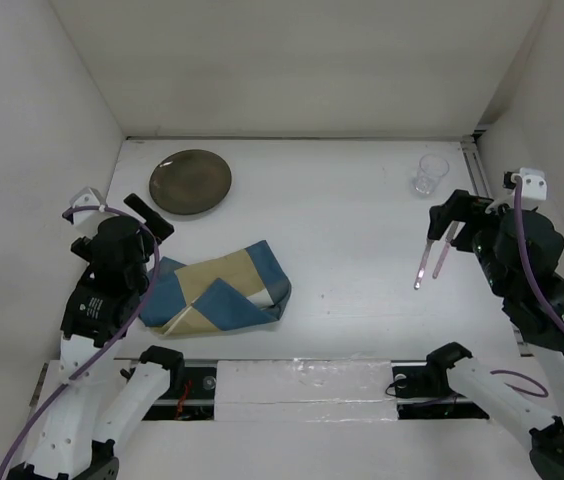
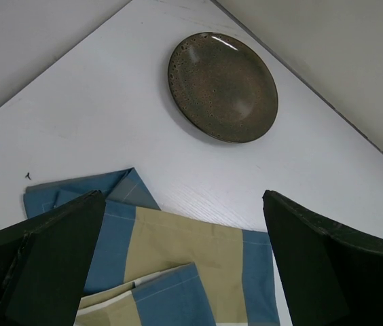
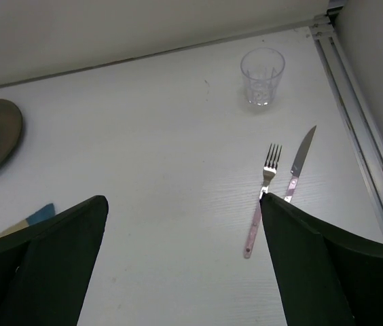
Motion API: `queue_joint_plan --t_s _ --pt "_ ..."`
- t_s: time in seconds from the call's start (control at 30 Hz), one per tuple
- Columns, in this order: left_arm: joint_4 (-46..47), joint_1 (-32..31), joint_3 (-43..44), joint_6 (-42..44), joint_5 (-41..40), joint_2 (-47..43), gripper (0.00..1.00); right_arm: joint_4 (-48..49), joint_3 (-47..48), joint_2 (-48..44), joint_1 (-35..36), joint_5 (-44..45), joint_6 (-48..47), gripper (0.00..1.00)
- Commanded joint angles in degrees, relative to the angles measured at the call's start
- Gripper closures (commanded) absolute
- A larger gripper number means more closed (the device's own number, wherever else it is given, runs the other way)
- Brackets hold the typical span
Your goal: Set the dinner table for one person
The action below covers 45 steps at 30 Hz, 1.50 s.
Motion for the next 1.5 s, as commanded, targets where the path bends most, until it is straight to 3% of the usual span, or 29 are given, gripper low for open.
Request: queue_joint_plan --t_s 0.0,0.23,0.33,0.4,0.53,0.57,0.6,0.73,0.77,0.9,1.13,1.47 --pt "1.0 -0.2 -0.9 -1.1 -1.1 0.2 0.00 0.9 1.9 -0.6 1.2 1.4 0.4 0.00" --pt "2.2 -0.2 -2.6 -1.6 -1.6 0.2 0.00 8.9 -1.4 -2.1 1.2 -4.3 0.4 0.00" --pt "2.8 -0.2 -3.2 -1.6 -1.1 0.2 0.00 18.0 -6.4 0.0 1.2 -13.3 0.4 0.00" --pt "2.8 -0.2 -3.2 -1.6 -1.1 0.2 0.00 23.5 -9.1 3.4 1.2 -24.5 0.4 0.00" --pt "2.8 -0.2 -3.8 -1.6 -1.1 0.8 0.00 36.8 -13.5 17.1 2.9 -43.3 -0.6 0.00" --pt "3.3 -0.2 -3.8 -1.6 -0.5 0.8 0.00 41.0 -13.6 24.3 2.9 -47.3 -2.0 0.00" --pt "3.3 -0.2 -3.8 -1.1 -0.5 0.8 0.00 41.9 -12.0 28.5 3.5 -54.2 -3.0 0.00" --pt "4.0 -0.2 -4.3 -0.6 0.7 0.2 0.00 42.5 -2.4 49.3 5.5 -63.4 -5.9 0.00" --pt "4.0 -0.2 -4.3 -0.6 0.7 0.2 0.00 42.5 -0.7 55.5 6.2 -63.5 -5.9 0.00" --pt "4.0 -0.2 -4.3 -0.6 1.2 1.5 0.00 42.5 7.3 65.8 9.1 -63.5 -5.9 0.01" --pt "4.5 -0.2 -4.3 0.0 1.8 2.0 0.00 42.5 15.8 79.3 12.8 -65.9 -4.2 0.09" --pt "5.1 -0.2 -4.3 0.6 2.8 2.6 0.00 40.2 19.0 85.3 12.8 -60.8 -2.8 0.19"
